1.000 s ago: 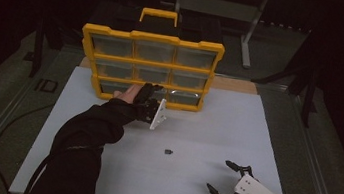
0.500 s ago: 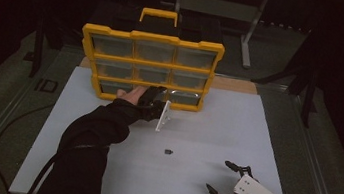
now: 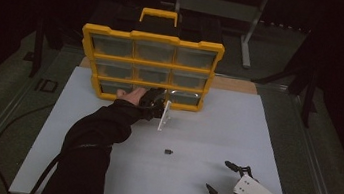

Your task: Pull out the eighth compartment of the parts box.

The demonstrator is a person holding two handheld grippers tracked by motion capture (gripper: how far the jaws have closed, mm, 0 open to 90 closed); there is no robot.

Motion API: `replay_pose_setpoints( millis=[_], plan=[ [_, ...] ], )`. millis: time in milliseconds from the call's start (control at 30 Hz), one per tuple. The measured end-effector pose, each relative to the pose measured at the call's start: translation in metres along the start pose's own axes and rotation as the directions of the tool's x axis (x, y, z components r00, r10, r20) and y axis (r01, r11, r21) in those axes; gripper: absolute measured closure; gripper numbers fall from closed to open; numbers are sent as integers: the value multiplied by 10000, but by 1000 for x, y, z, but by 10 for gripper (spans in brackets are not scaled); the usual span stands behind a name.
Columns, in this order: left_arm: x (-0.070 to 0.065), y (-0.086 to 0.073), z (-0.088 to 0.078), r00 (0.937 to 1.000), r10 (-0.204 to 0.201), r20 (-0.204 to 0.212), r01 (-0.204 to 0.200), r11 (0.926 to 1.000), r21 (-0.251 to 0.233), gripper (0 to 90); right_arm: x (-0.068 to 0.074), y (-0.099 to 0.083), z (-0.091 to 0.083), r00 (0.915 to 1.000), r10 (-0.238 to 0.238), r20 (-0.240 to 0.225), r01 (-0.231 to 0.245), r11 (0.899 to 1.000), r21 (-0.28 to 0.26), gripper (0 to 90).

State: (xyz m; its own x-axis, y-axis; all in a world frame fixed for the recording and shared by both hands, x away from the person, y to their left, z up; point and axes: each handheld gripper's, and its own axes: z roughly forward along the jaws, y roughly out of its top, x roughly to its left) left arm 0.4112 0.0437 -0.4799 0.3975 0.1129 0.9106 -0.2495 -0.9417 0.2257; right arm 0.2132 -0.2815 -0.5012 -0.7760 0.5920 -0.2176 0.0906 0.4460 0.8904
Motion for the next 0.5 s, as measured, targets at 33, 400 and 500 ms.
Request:
replay_pose_setpoints(
  millis=[33,400,500],
  plan=[
    [0,0,0,10000,6,32,-6,10000,1,561,0,0,0,10000,-18,-8,18,10000,8,83],
    [-3,-1,10,9997,243,-36,-240,9975,663,611,0,0,1,9999,-96,-34,96,9999,62,83],
    [-2,-2,10,9996,272,-30,-270,9975,656,626,0,0,1,9999,-130,-54,130,9999,83,83]
  ],
)
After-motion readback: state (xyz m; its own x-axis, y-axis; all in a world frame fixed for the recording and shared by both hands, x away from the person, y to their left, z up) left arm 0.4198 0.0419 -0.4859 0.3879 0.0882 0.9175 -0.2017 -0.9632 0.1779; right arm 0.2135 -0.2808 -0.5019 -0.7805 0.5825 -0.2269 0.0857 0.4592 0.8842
